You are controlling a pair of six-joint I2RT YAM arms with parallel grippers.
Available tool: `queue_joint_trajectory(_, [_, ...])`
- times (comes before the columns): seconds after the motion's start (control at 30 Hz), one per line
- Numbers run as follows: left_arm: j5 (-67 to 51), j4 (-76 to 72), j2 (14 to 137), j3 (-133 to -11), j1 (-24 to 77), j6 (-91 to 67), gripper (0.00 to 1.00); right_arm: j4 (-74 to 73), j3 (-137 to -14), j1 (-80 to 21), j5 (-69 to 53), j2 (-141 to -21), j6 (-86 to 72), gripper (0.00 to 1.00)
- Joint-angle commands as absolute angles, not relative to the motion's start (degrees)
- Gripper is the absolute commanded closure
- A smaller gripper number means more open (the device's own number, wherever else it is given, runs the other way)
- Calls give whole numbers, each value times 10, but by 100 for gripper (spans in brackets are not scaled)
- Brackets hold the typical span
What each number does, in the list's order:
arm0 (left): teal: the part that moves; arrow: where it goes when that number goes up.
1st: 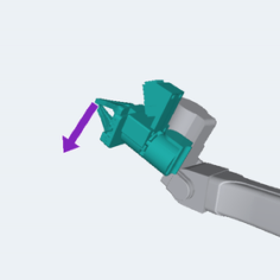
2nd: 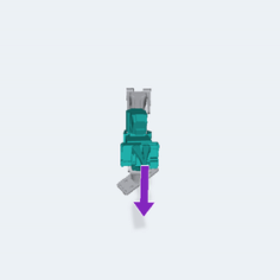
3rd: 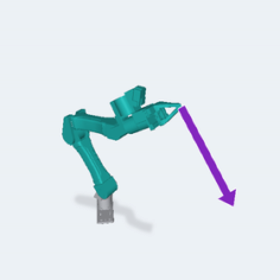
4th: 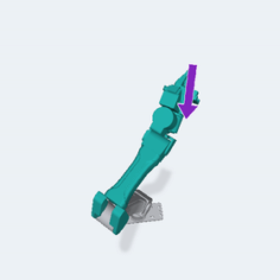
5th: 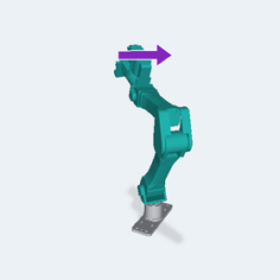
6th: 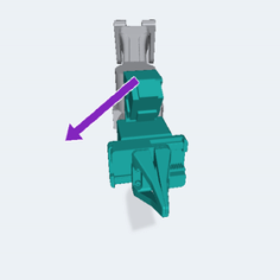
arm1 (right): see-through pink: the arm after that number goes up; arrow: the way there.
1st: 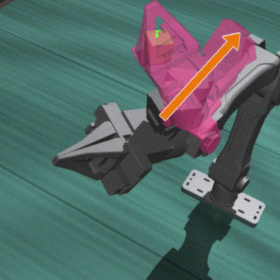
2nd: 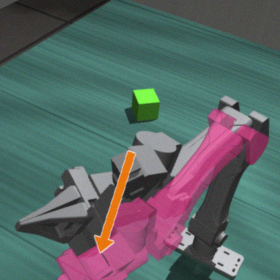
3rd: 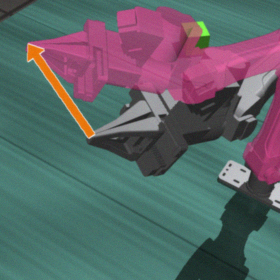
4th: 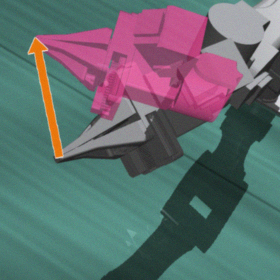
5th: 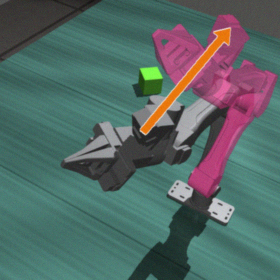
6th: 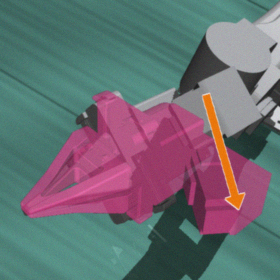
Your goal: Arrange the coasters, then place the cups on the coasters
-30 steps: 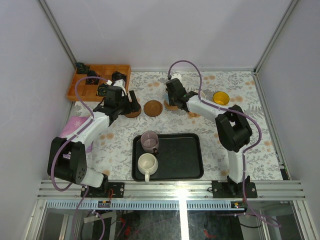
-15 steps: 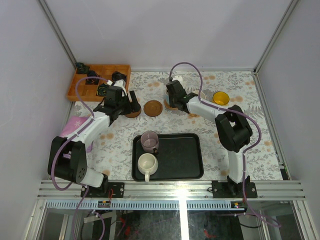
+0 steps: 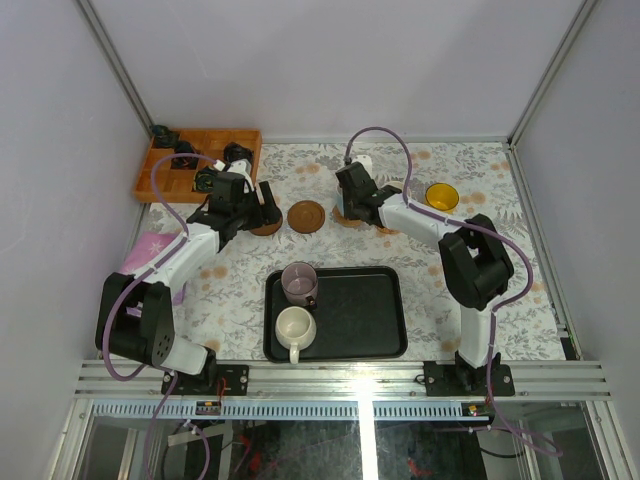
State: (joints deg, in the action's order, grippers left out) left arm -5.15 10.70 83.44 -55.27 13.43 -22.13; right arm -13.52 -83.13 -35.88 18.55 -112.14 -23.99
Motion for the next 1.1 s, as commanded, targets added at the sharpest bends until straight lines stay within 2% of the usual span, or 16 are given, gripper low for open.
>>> queue_joint_trajectory(0.0, [-61, 89, 841, -553, 131, -219, 24, -136, -832, -365, 198, -1082, -253, 100])
queue_joint_trajectory(0.5, [-59, 90, 837, -551, 132, -219, 24, -156, -832, -382, 201, -1090, -269, 98])
queue_joint_trajectory(0.6, [-60, 90, 839, -552, 132, -219, 24, -159, -833, -386, 208, -1090, -269, 87])
queue_joint_trajectory(0.67, [-60, 90, 839, -552, 132, -219, 24, -160, -833, -389, 213, -1091, -268, 74])
queue_joint_trajectory(0.83, [-59, 90, 839, -551, 132, -219, 24, -162, -833, -392, 221, -1092, -270, 54])
queue_joint_trajectory(1.07, [-59, 90, 839, -551, 132, -218, 24, -166, -834, -392, 232, -1091, -273, 40])
